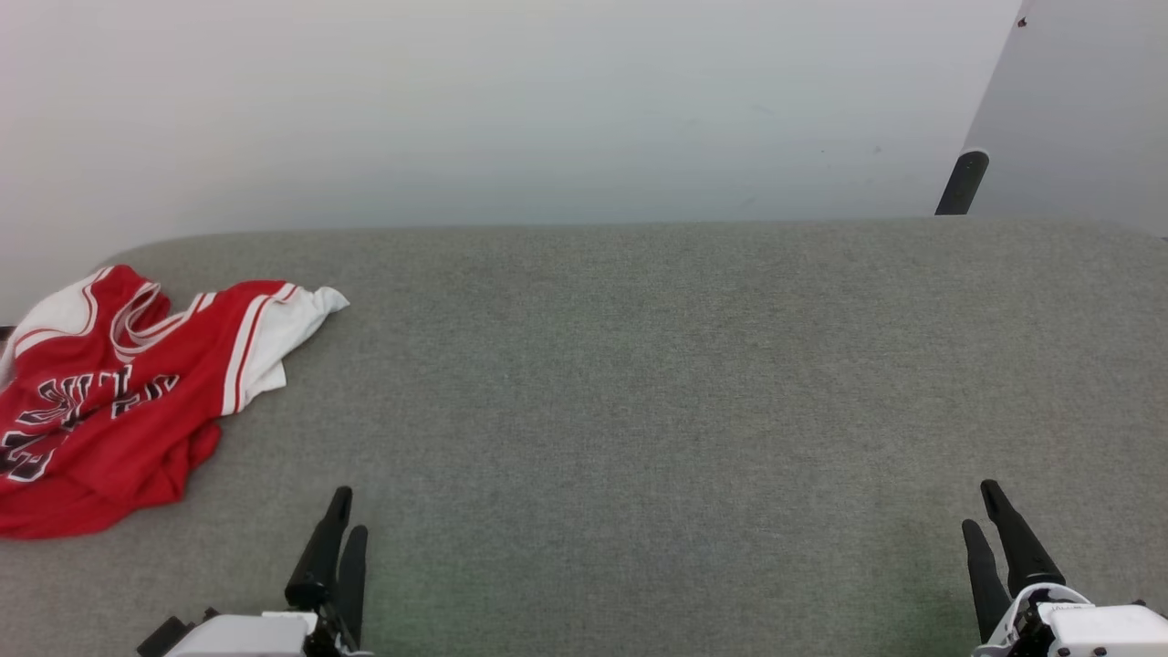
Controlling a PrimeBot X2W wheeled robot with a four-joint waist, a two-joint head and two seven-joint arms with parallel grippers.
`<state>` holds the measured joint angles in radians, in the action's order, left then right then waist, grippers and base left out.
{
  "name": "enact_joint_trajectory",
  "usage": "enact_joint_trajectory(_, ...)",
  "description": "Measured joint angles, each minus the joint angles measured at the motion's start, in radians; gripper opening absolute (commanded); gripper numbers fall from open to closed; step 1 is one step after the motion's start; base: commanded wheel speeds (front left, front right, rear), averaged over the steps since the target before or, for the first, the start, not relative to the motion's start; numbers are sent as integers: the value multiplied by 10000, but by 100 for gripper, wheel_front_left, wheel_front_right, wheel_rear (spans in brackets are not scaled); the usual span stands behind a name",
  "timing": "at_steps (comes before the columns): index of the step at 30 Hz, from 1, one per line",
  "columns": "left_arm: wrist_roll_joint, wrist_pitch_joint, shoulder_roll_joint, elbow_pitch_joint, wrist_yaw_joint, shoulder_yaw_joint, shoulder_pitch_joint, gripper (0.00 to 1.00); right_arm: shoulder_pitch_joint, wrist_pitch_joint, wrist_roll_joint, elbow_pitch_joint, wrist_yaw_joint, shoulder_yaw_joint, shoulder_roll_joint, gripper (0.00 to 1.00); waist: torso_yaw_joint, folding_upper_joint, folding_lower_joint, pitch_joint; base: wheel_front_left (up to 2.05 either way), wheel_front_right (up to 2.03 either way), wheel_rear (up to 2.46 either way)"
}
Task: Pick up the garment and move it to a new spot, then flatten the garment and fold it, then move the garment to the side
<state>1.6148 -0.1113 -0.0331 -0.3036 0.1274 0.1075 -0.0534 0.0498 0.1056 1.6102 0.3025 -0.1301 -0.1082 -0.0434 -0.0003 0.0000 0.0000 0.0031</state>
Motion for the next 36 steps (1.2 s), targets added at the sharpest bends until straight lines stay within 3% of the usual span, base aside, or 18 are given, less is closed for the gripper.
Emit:
enact_joint_trajectory(19, -194, 412, -79, 727, 2, -418, -4, 100, 6, -865, -307, -690, 0, 784, -81, 100, -25, 0, 0, 3, 0, 0, 0)
enact_joint_trajectory(28, -903, 823, -336, 907, 2, -750, -2, 100, 14, -1250, -957, -828, 0, 1154, -194, 100, -24, 0, 0, 2, 0, 0, 0)
enact_joint_trajectory(36, -2242, 1463, -640, 732, -56, -1114, -18, 100, 79, -1536, -2119, -872, 0, 1317, -293, 100, -29, 0, 0, -5, 0, 0, 0)
